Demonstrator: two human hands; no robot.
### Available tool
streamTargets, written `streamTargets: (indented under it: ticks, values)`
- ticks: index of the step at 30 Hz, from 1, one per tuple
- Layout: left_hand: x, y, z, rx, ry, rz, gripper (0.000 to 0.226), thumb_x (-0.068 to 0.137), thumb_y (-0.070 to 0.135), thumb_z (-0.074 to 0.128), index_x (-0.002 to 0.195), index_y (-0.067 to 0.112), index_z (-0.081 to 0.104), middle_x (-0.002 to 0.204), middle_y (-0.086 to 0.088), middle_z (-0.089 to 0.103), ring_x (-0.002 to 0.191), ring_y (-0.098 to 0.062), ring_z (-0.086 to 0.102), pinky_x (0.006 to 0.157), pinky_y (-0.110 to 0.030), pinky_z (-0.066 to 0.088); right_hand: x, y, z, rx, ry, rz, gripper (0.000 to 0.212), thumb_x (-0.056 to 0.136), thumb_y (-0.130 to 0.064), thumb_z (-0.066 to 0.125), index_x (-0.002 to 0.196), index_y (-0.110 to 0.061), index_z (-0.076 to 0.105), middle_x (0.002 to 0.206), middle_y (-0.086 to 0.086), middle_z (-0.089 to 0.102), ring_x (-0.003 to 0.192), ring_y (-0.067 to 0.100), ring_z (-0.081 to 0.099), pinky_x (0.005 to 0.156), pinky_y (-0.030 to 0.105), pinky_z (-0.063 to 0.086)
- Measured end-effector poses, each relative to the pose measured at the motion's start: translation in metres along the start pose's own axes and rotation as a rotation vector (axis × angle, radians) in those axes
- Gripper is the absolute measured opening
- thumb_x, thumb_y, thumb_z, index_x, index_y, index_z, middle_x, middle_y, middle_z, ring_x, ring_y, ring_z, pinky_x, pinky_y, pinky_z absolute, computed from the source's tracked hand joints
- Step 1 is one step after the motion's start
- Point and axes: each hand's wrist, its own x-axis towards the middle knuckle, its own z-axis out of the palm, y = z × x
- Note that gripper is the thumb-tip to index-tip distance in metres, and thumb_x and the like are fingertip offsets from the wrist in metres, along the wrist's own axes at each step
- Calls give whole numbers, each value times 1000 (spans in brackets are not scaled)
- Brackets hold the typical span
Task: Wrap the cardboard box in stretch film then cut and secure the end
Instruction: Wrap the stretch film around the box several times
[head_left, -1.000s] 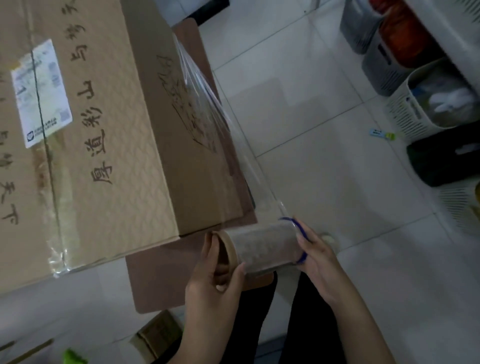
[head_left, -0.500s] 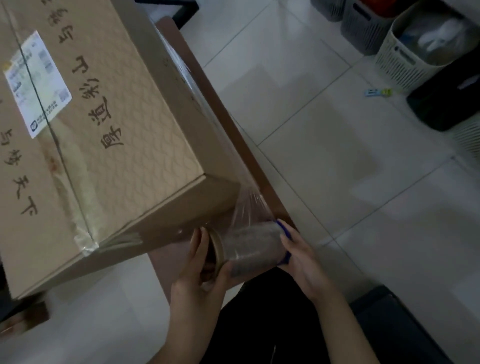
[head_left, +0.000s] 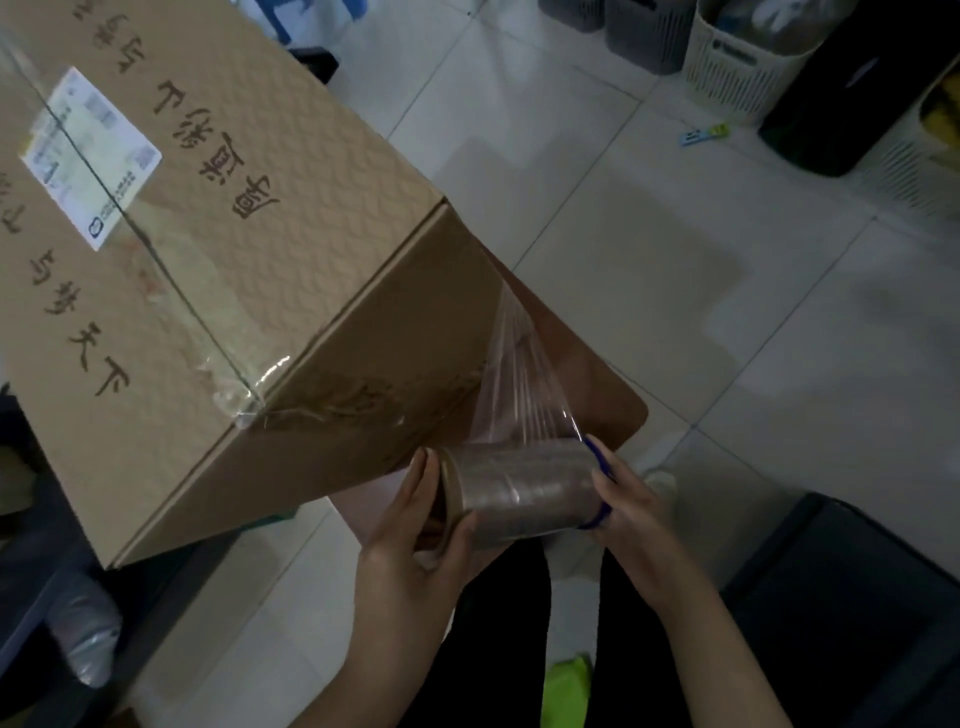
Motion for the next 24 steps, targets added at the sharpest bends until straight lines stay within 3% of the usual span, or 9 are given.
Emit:
streamTargets:
  ticks: [3, 6, 8, 12, 17, 21, 24]
  values:
    - [-1, -16, -17, -4, -76, 30, 63, 76, 32, 64, 135, 34, 41, 143, 7, 45, 121, -23, 55, 93, -47, 50, -13, 25, 8, 25, 3, -54, 48, 77, -26, 65, 124, -34, 58, 117, -10, 71, 107, 13, 68, 73, 24, 57]
    - [0, -30, -36, 10, -138, 51, 62, 72, 40, 61, 129, 48, 37, 138, 7, 52, 114, -24, 58, 93, -41, 51, -22, 54, 22, 39, 15, -118, 51, 79, -26, 62, 129, -34, 54, 120, -11, 70, 110, 11, 66, 77, 23, 57]
    - [2, -39, -47, 23, -154, 104, 61, 74, 34, 64, 127, 49, 37, 138, 14, 48, 114, -24, 59, 91, -36, 51, -26, 72, 32, 55, 36, -155, 53, 78, -25, 62, 130, -34, 53, 119, -13, 70, 111, 11, 65, 81, 24, 57]
    - [6, -59, -63, 59, -187, 163, 64, 78, 15, 70, 122, 48, 37, 133, 29, 40, 115, -18, 58, 84, -12, 48, -30, 105, 48, 112, 70, -191, 53, 79, -22, 62, 130, -34, 55, 126, -10, 67, 117, 14, 62, 96, 34, 51]
    - [7, -81, -78, -13, -271, 65, 59, 79, 24, 69, 112, 61, 38, 130, -1, 59, 104, -7, 61, 71, 0, 43, -37, 138, 60, 118, 100, -275, 58, 75, -20, 66, 131, -33, 55, 124, -10, 68, 116, 15, 62, 98, 37, 50]
    - [4, -93, -92, -28, -334, 55, 61, 77, 28, 70, 120, 59, 39, 121, -22, 59, 66, 4, 60, 58, -5, 43, -49, 165, 71, 129, 150, -392, 64, 77, -14, 65, 138, -24, 49, 131, -4, 64, 120, 15, 60, 90, 23, 53]
    - [5, -108, -102, -53, -370, 10, 69, 68, 43, 68, 130, 45, 40, 88, -16, 69, 61, -2, 59, 60, -14, 48, -56, 186, 82, 115, 170, -457, 67, 75, -19, 69, 138, -24, 49, 132, -6, 63, 121, 12, 58, 88, 18, 51]
